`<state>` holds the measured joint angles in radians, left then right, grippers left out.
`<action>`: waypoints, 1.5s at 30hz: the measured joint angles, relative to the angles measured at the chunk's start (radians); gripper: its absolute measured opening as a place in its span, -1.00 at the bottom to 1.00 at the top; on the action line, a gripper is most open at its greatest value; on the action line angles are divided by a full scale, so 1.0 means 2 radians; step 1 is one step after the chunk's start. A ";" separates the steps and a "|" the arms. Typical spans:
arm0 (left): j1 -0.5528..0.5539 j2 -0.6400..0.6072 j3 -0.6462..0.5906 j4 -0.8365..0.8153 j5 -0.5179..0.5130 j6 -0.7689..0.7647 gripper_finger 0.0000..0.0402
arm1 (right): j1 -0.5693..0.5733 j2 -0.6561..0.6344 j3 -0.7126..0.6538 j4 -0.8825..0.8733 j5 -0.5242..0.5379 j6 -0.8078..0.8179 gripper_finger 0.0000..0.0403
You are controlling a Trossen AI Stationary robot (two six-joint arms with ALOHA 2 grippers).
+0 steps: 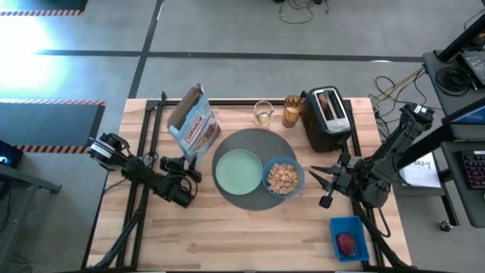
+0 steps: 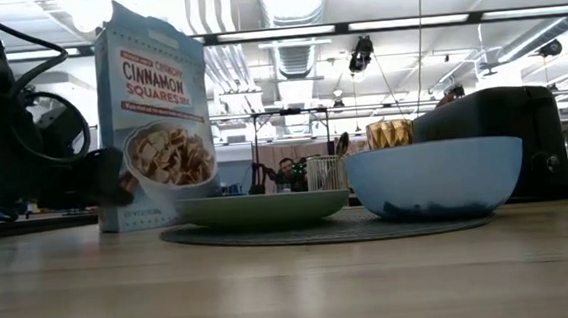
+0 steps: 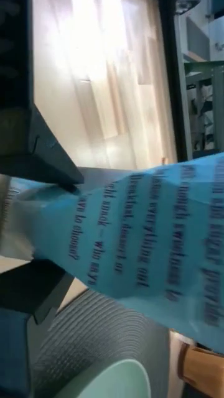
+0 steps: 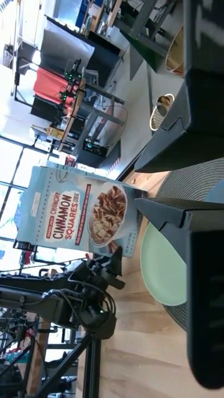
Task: Arrange a breakfast setting
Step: Pour the cereal from the cereal box into the blue bowl
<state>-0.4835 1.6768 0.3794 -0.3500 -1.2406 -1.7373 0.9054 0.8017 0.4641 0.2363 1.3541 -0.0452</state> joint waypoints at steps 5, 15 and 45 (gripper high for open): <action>0.000 0.000 0.000 0.000 0.021 0.000 0.05 | 0.000 0.000 0.000 0.000 0.000 0.000 -0.66; -0.004 0.000 0.000 0.006 0.022 0.014 0.30 | 0.000 0.000 0.000 0.000 0.000 0.000 -0.66; -0.057 0.000 -0.001 0.018 -0.101 0.044 0.38 | 0.000 0.000 0.000 0.000 0.000 0.000 -0.66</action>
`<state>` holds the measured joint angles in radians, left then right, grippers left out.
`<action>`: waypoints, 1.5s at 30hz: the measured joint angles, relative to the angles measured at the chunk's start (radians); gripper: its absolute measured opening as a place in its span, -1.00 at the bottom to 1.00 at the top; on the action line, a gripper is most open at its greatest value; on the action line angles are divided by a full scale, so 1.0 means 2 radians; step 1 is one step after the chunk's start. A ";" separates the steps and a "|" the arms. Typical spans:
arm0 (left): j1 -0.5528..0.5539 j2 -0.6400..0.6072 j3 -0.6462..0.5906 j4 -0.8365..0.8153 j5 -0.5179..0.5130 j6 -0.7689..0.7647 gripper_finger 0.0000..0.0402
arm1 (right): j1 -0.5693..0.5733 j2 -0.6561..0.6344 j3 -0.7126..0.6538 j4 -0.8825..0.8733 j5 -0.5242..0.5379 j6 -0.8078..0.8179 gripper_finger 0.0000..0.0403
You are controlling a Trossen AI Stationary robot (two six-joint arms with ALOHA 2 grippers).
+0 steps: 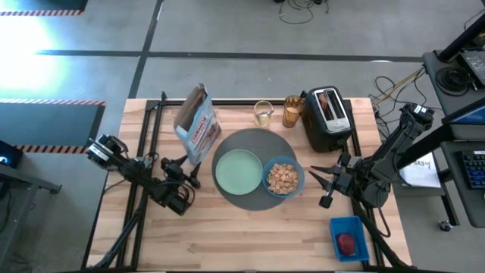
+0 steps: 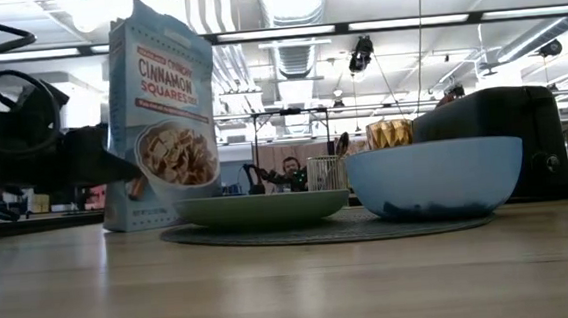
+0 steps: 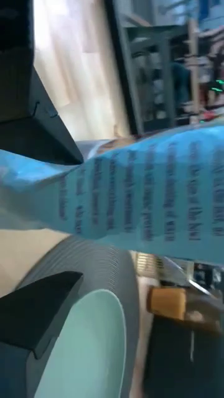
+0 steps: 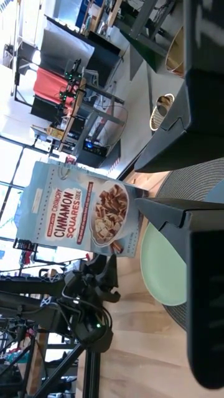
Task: Arrange a breakfast setting
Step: Pour the cereal from the cereal box into the blue bowl
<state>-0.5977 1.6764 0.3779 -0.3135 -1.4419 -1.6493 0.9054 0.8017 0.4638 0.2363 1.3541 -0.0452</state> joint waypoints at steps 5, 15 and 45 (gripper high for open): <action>0.000 0.000 0.000 0.000 -0.008 0.007 0.38 | 0.000 0.000 0.000 0.000 0.000 0.000 -0.66; 0.019 0.000 -0.010 0.000 -0.058 -0.039 0.38 | 0.000 0.000 0.000 0.000 0.000 0.000 -0.66; 0.046 0.001 -0.022 0.000 -0.048 -0.139 -0.83 | 0.000 0.000 0.000 0.000 0.000 0.000 -0.66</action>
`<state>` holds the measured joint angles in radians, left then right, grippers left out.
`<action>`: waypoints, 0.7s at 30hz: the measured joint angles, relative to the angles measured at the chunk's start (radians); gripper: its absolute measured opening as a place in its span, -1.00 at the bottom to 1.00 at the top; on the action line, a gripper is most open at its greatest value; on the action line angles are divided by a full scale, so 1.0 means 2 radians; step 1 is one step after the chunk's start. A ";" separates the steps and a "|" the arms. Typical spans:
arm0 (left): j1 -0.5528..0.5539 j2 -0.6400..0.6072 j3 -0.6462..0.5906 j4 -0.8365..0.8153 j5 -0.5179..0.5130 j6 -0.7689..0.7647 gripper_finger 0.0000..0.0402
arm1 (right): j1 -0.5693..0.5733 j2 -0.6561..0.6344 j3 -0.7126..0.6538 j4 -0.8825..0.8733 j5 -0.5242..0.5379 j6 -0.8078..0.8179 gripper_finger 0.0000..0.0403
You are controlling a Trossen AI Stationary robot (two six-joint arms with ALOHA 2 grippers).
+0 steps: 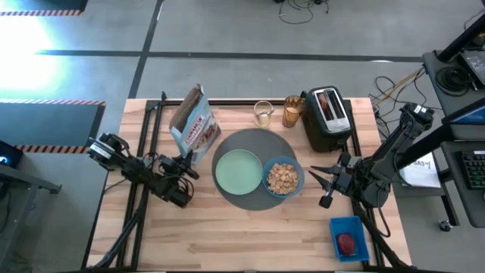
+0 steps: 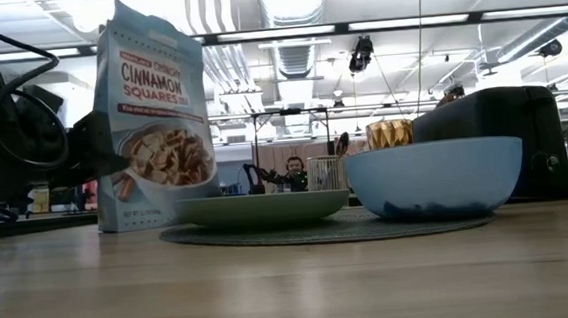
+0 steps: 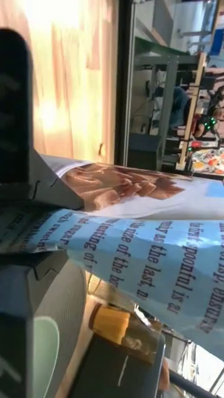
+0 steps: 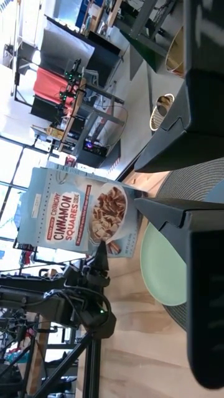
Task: Arrange a breakfast setting
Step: Pour the cereal from the cereal box into the blue bowl
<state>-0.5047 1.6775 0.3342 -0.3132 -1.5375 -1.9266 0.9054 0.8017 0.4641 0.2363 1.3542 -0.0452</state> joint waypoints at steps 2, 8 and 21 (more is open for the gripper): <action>-0.003 0.000 0.004 0.001 0.002 0.000 -0.84 | 0.000 0.000 0.000 0.000 0.000 0.000 -0.66; -0.003 0.000 0.002 -0.005 -0.003 -0.003 -0.84 | 0.000 0.000 0.000 0.000 0.000 0.000 -0.66; 0.072 -0.002 0.006 -0.018 0.001 -0.009 -0.85 | 0.000 0.000 0.000 0.000 0.000 0.000 -0.66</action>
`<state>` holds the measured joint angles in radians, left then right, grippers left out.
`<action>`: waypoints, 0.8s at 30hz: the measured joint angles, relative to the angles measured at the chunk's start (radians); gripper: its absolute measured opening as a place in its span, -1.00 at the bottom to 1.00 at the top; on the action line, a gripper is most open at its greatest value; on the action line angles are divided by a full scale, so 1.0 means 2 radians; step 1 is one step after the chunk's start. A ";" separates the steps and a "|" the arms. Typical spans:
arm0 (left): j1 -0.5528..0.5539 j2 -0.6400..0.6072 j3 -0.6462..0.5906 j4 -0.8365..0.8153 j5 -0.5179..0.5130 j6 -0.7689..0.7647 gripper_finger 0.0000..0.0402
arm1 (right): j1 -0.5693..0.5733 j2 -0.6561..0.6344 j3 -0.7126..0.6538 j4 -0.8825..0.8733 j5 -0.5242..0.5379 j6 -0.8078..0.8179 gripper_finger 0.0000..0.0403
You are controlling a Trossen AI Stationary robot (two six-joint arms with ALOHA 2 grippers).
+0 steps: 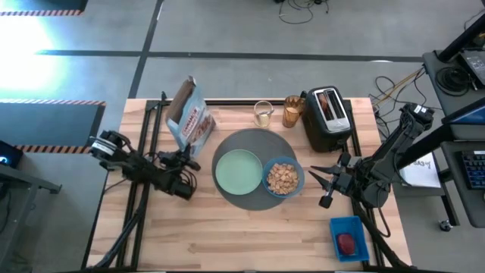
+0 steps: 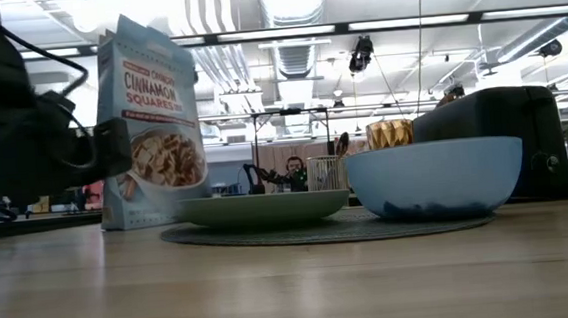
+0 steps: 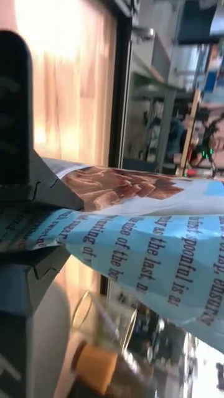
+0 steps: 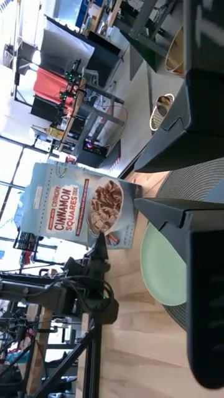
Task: Arrange a breakfast setting
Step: Pour the cereal from the cereal box into the blue bowl
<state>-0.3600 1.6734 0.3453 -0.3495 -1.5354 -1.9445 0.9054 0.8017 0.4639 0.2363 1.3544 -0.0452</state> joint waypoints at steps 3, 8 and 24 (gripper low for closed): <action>0.031 -0.001 0.003 -0.003 0.008 0.011 -0.86 | 0.000 0.000 0.000 0.000 0.000 0.000 -0.66; 0.074 -0.004 0.003 -0.007 0.012 -0.001 -0.89 | 0.000 0.000 0.000 0.000 0.000 0.000 -0.66; 0.122 -0.053 -0.030 -0.140 0.047 -0.093 -0.90 | 0.000 0.000 0.000 0.000 0.000 0.000 -0.66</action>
<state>-0.1162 1.5679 0.2848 -0.6302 -1.4415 -2.1311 0.9054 0.8017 0.4637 0.2363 1.3540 -0.0452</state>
